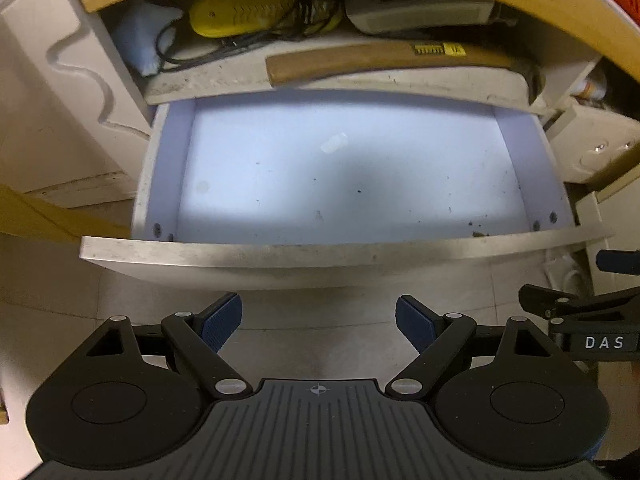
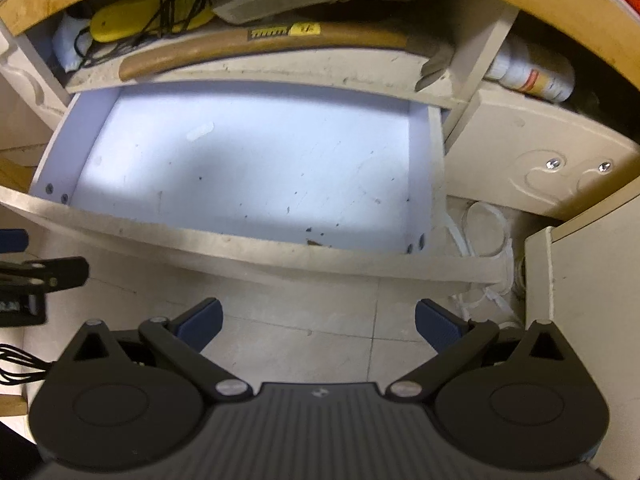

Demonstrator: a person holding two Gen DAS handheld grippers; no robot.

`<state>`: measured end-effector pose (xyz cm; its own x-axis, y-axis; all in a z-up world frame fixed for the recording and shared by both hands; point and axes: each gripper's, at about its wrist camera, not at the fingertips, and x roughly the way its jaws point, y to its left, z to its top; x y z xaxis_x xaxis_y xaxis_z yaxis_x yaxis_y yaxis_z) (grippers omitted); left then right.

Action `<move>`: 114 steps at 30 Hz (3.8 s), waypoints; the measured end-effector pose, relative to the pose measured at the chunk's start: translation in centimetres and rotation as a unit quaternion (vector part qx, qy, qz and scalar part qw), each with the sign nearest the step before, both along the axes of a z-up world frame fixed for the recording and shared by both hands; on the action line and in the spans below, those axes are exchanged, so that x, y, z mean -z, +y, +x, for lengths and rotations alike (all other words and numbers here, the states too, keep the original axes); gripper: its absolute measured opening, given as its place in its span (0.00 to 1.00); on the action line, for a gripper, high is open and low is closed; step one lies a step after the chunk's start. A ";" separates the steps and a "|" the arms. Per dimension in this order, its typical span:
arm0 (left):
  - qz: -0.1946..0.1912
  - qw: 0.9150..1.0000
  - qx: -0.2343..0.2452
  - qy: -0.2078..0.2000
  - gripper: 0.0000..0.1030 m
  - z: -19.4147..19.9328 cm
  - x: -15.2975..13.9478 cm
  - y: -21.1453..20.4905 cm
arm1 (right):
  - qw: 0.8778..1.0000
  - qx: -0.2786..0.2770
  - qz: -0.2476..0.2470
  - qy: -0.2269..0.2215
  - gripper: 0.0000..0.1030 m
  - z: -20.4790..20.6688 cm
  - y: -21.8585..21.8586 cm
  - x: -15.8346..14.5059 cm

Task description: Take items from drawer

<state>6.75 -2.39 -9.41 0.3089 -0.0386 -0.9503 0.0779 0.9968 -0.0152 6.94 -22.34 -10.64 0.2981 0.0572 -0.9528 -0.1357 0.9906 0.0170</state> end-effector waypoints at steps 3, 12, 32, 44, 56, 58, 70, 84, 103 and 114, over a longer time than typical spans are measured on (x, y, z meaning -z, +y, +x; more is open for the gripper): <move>-0.005 1.000 0.008 -0.003 0.82 0.3 1.0 -0.2 | 1.000 0.006 0.002 0.004 1.00 0.1 0.3 0.9; 0.004 0.999 -0.026 0.024 0.82 1.3 4.4 1.0 | 1.000 0.024 0.010 0.014 1.00 1.1 0.0 2.4; 0.010 0.999 -0.041 0.025 0.81 3.5 5.4 2.2 | 0.998 0.061 0.025 0.021 1.00 3.5 -0.5 5.3; -0.002 0.999 -0.041 -0.007 0.82 6.6 5.0 2.6 | 0.998 0.063 0.023 -0.017 1.00 6.7 -0.1 4.8; -0.019 0.999 -0.042 -0.013 0.83 11.0 5.0 2.8 | 0.997 0.063 0.005 -0.049 1.00 10.0 0.5 4.0; -0.019 0.999 -0.042 -0.015 0.83 11.6 5.0 2.8 | 0.997 0.063 0.003 -0.055 1.00 10.4 0.7 3.9; -0.027 0.999 -0.044 -0.019 0.83 14.2 5.2 2.7 | 0.994 0.067 0.003 -0.082 1.00 12.2 1.0 3.7; -0.022 0.999 -0.045 -0.016 0.83 11.8 5.4 2.2 | 0.995 0.052 -0.001 -0.086 1.00 11.3 2.1 3.7; -0.026 0.995 0.001 -0.098 0.83 3.5 -2.2 0.5 | 0.995 0.029 0.003 -0.096 1.00 3.7 0.7 0.0; -0.008 0.989 0.000 -0.149 0.83 -1.6 -6.9 0.3 | 0.990 0.051 0.023 -0.132 1.00 -1.4 -0.8 -5.3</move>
